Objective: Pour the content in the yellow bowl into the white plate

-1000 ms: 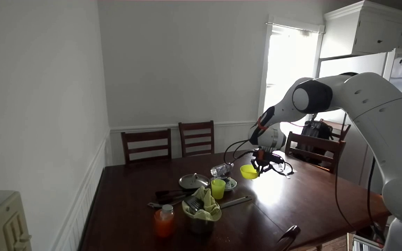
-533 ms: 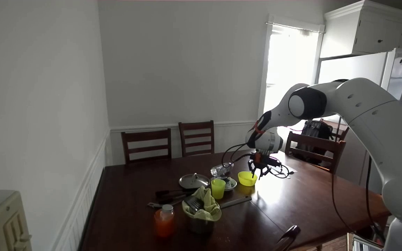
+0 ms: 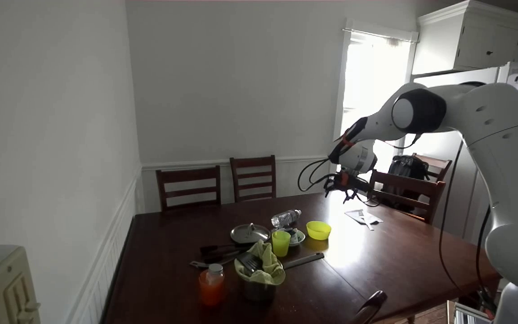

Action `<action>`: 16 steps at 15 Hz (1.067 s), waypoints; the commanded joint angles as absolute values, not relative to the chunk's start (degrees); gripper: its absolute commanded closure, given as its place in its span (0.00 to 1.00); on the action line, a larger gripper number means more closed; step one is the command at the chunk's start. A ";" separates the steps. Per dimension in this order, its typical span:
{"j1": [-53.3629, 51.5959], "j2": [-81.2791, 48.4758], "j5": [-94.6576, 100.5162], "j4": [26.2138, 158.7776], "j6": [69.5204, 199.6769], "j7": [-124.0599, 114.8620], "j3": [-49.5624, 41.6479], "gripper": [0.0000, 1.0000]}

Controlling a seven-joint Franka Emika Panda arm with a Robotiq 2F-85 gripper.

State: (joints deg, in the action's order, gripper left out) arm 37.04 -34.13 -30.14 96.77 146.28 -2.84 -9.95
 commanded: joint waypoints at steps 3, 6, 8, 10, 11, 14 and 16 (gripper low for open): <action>39.26 -28.51 -31.25 99.74 146.05 1.91 -8.63 0.00; 39.13 -27.92 -31.38 101.19 146.32 2.33 -8.15 0.00; 39.06 -28.00 -31.33 101.48 146.47 2.30 -8.02 0.00; 39.12 -27.97 -31.40 101.60 146.59 2.45 -7.98 0.00; 39.11 -27.97 -31.40 101.60 146.59 2.46 -7.98 0.00; 39.12 -27.97 -31.40 101.60 146.60 2.49 -7.98 0.00; 39.12 -27.97 -31.40 101.60 146.60 2.50 -7.98 0.00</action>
